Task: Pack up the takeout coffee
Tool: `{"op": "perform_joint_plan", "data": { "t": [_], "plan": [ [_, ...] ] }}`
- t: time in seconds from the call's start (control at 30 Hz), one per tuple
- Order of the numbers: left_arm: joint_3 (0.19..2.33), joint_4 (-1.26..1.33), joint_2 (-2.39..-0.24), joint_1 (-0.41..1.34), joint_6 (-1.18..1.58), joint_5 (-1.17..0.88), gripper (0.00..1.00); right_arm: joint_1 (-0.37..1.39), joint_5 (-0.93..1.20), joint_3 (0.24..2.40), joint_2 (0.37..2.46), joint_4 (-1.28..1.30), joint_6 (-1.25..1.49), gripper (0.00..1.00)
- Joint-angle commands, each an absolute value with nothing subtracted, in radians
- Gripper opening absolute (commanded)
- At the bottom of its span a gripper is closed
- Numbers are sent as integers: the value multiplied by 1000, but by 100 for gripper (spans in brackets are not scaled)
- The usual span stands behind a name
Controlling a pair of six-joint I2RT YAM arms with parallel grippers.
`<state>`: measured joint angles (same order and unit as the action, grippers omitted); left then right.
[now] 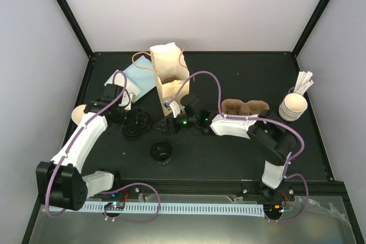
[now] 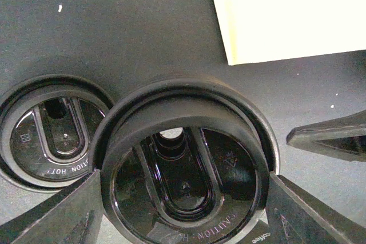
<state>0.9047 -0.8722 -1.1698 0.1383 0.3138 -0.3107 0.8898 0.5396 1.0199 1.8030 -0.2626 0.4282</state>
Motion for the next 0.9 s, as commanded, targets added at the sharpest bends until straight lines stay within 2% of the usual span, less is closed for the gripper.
{"op": "perform_joint_plan", "data": {
  "t": [0.0,0.87],
  "plan": [
    [903,-842,-1190,130,298,-349,69,890,571,1031,1842,-351,518,73],
    [872,-827,-1196,131,296,-416,69,883,438,1071,1941,-320,592,68]
  ]
}}
